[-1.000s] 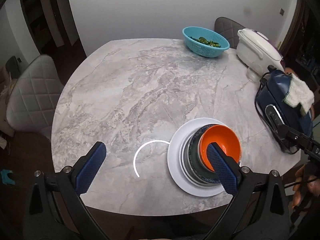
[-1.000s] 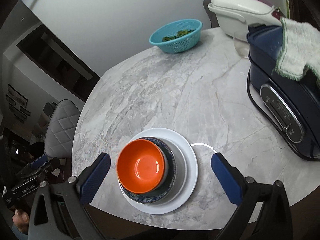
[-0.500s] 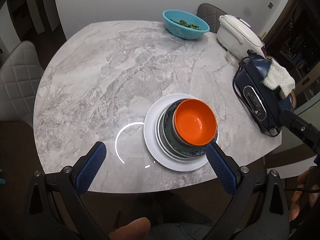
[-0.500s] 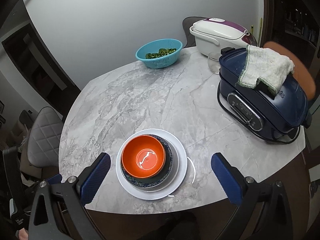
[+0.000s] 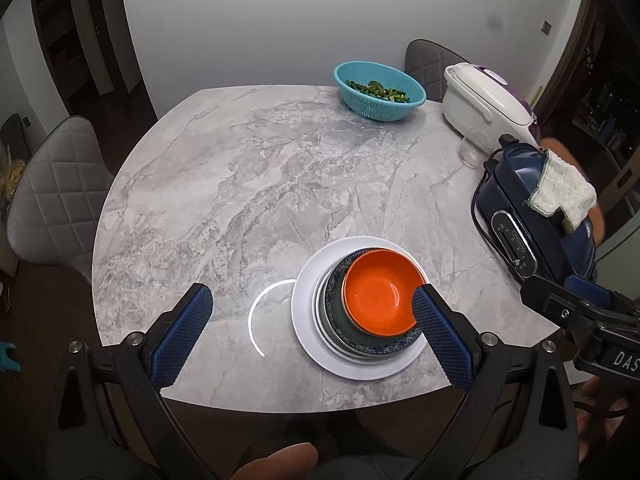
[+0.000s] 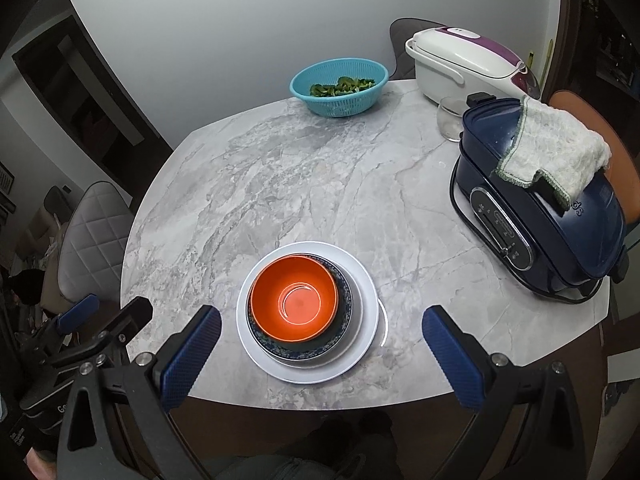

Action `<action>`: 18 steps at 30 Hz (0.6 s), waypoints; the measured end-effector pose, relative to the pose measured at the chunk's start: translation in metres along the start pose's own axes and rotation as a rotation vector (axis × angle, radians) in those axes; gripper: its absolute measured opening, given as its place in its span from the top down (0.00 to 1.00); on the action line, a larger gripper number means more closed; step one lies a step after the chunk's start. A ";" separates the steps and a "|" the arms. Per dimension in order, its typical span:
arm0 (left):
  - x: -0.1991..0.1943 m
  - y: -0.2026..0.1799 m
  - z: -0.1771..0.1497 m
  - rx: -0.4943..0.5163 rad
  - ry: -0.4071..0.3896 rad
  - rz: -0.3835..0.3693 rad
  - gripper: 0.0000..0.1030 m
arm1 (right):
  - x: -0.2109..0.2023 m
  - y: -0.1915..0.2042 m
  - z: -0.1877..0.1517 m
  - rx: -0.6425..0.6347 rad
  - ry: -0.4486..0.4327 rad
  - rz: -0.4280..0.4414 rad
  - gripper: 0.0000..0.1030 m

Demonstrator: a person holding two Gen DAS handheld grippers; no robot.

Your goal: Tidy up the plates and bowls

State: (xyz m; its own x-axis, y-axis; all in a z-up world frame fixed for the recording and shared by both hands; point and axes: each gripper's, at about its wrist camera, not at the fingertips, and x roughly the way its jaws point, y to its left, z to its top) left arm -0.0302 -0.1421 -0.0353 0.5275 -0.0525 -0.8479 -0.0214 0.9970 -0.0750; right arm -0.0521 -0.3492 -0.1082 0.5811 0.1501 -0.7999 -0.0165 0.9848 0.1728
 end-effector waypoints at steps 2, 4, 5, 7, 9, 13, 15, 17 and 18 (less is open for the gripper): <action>0.002 0.000 0.002 -0.006 0.003 0.008 0.02 | 0.002 -0.002 0.004 -0.004 0.011 -0.011 0.00; 0.005 -0.001 0.004 -0.009 0.006 0.012 0.02 | 0.004 -0.004 0.005 -0.005 0.020 -0.008 0.00; 0.006 -0.001 0.005 -0.009 0.006 0.016 0.02 | 0.005 -0.004 0.006 -0.009 0.023 -0.014 0.00; 0.008 -0.003 0.007 -0.010 0.009 0.017 0.02 | 0.007 -0.005 0.008 -0.016 0.027 -0.021 0.00; 0.010 -0.002 0.008 -0.014 0.010 0.017 0.02 | 0.009 -0.005 0.010 -0.025 0.031 -0.032 0.00; 0.015 0.000 0.011 -0.019 0.019 0.018 0.02 | 0.011 -0.004 0.015 -0.037 0.031 -0.046 0.00; 0.018 0.001 0.012 -0.019 0.024 0.017 0.02 | 0.011 -0.003 0.015 -0.038 0.033 -0.047 0.00; 0.019 0.002 0.012 -0.020 0.024 0.015 0.01 | 0.012 -0.003 0.017 -0.039 0.035 -0.046 0.00; 0.020 0.002 0.013 -0.018 0.023 0.014 0.01 | 0.013 -0.003 0.017 -0.041 0.037 -0.046 0.00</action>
State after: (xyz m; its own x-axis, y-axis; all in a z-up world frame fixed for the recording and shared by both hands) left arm -0.0093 -0.1402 -0.0454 0.5070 -0.0400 -0.8610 -0.0443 0.9964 -0.0724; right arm -0.0302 -0.3513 -0.1091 0.5518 0.1072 -0.8271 -0.0242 0.9933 0.1127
